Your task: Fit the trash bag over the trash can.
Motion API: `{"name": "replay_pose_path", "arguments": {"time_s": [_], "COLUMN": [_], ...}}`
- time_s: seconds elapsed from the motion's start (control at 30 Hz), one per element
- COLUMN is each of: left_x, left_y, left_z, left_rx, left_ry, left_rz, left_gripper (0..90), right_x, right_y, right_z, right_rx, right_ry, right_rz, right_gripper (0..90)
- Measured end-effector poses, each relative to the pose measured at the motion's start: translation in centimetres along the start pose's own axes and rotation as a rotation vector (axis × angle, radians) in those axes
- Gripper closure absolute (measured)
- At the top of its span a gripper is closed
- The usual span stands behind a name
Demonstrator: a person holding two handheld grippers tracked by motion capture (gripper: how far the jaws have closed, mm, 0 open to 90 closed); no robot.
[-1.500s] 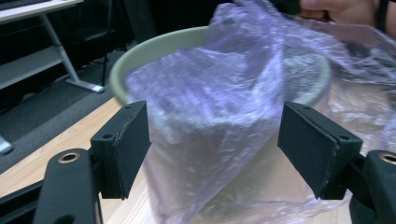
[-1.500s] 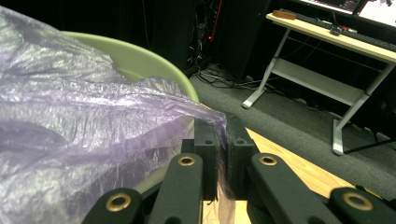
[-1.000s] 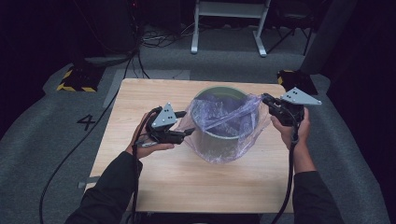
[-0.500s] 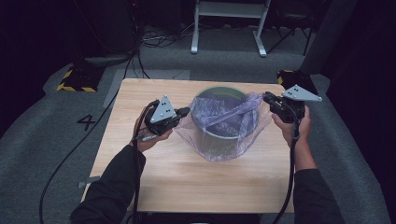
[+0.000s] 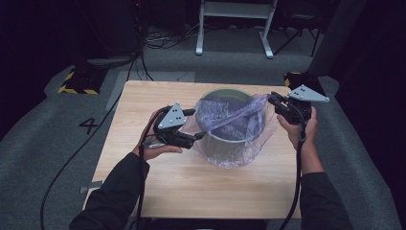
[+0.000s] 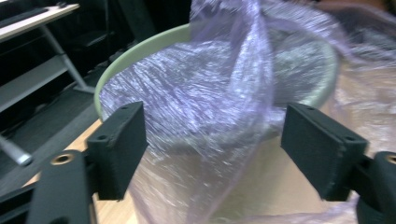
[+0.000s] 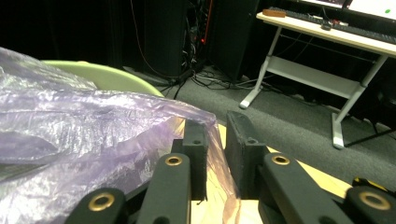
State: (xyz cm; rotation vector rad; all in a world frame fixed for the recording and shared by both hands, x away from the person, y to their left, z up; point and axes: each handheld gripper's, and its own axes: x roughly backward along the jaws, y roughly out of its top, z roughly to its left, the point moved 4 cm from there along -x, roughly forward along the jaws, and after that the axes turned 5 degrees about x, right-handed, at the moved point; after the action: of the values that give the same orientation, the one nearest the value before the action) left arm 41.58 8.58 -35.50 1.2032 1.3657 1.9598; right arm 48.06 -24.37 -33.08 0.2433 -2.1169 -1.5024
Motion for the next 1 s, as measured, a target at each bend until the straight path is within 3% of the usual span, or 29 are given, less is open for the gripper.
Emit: {"name": "replay_pose_path", "arguments": {"time_s": [0.1,0.2,0.3,0.4,0.63,0.83,1.0], "left_x": [-0.3,-0.4,-0.4,-0.3,-1.1,-2.8,-4.5], "left_y": [-0.2,-0.1,0.0,0.3,1.5,2.2,1.9], "left_z": [0.4,1.0,1.4,1.9,3.7,6.2,8.1], "left_rx": [-0.003,-0.026,-0.038,-0.033,-0.003,0.071,0.111], "left_ry": [-0.005,0.028,0.042,0.049,0.078,0.112,0.135], "left_rz": [0.02,0.025,0.024,0.007,-0.017,-0.042,-0.005], "left_gripper": [46.0,71.9,84.7,89.5,89.9,89.9,89.9], "right_x": [0.0,0.0,0.1,0.1,-0.4,-1.5,-2.2], "right_y": [0.3,0.4,0.4,0.3,-0.1,-1.0,-1.9], "right_z": [0.1,0.2,0.3,0.4,0.0,-0.9,-1.7], "right_rx": [0.002,0.007,0.02,0.026,0.034,0.005,-0.029], "right_ry": [0.005,0.016,0.023,0.028,-0.004,-0.037,-0.054], "right_rz": [-0.007,-0.017,-0.022,-0.026,0.013,0.056,0.083], "right_gripper": [77.6,77.7,78.1,79.2,81.6,81.7,81.4]}}
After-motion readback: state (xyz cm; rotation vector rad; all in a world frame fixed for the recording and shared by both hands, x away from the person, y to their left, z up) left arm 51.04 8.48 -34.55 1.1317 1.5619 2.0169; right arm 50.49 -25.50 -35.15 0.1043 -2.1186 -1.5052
